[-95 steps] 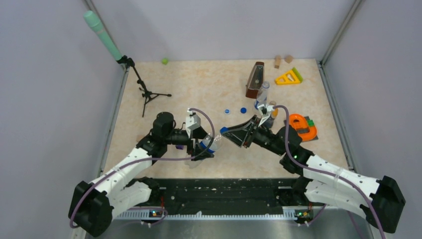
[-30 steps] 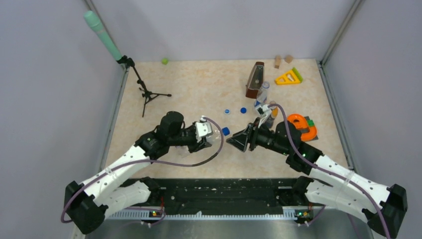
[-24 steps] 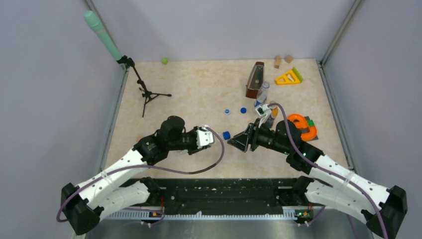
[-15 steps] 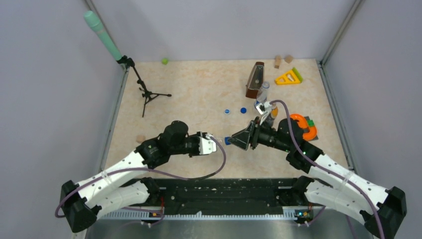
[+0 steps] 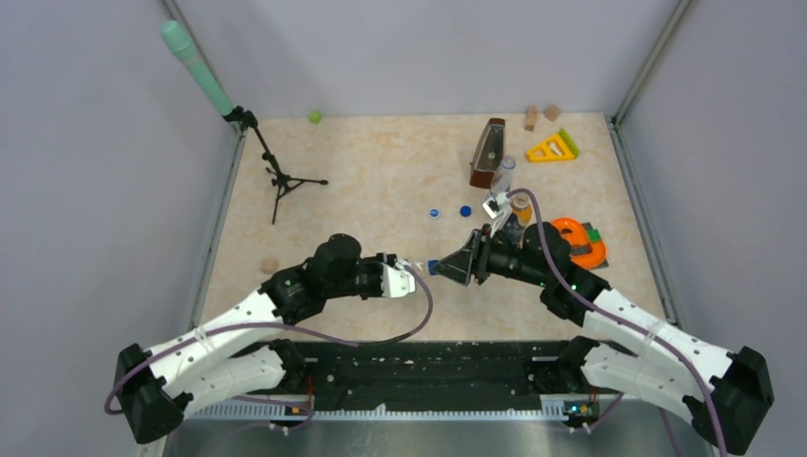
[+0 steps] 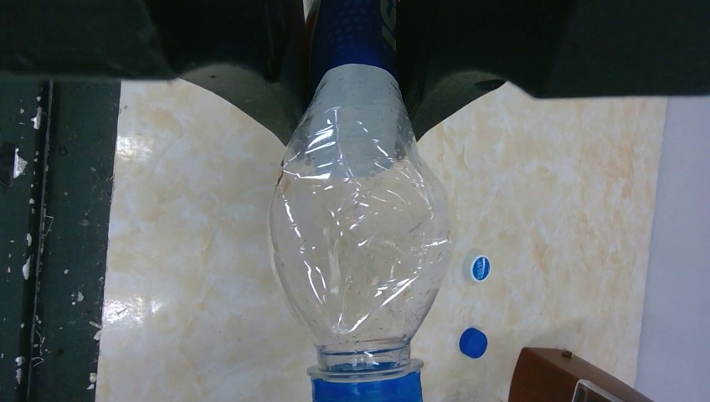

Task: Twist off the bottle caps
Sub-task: Unscrew the bottle cap from the plastic bottle.

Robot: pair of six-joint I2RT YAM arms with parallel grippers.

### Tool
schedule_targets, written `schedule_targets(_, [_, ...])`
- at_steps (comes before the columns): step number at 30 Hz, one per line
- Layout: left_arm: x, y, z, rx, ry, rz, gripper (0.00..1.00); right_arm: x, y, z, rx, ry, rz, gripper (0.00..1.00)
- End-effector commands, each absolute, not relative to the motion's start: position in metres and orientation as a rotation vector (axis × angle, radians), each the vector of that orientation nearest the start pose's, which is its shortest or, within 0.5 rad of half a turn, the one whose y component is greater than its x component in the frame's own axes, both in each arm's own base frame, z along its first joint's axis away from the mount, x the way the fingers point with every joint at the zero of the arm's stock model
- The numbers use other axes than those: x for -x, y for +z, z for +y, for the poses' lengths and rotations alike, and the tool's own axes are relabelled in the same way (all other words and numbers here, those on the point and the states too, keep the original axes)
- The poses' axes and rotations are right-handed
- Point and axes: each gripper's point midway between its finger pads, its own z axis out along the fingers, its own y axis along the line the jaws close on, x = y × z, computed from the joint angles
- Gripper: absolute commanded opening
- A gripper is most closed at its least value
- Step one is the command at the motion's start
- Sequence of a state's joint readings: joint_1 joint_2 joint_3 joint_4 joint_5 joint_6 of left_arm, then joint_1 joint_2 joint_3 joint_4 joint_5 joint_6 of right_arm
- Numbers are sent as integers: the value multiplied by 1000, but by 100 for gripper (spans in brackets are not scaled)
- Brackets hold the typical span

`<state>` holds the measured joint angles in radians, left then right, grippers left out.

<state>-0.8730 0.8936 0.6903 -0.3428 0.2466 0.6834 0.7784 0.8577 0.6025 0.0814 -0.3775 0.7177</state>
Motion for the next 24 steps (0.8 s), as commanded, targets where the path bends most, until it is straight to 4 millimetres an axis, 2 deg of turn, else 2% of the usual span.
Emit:
schedule_targets(1, [-189,193,-250,-1524,-347,1313,0,-170,237,284,348,1353,1925,49])
schedule_targets(9, [-190,194,-252,-1508,-347,1294,0,-168,234,291,373,1418,1919,49])
schedule_targets(17, [-186,195,-252,-1514,-364,1276,0,-167,240,294,391,1456,1864,43])
schedule_targets(20, [-183,194,-251,-1528,-375,1277,0,-167,245,290,382,1444,1840,47])
schedule_targets(24, [-180,192,-252,-1539,-391,1283,0,-169,250,287,362,1437,1823,48])
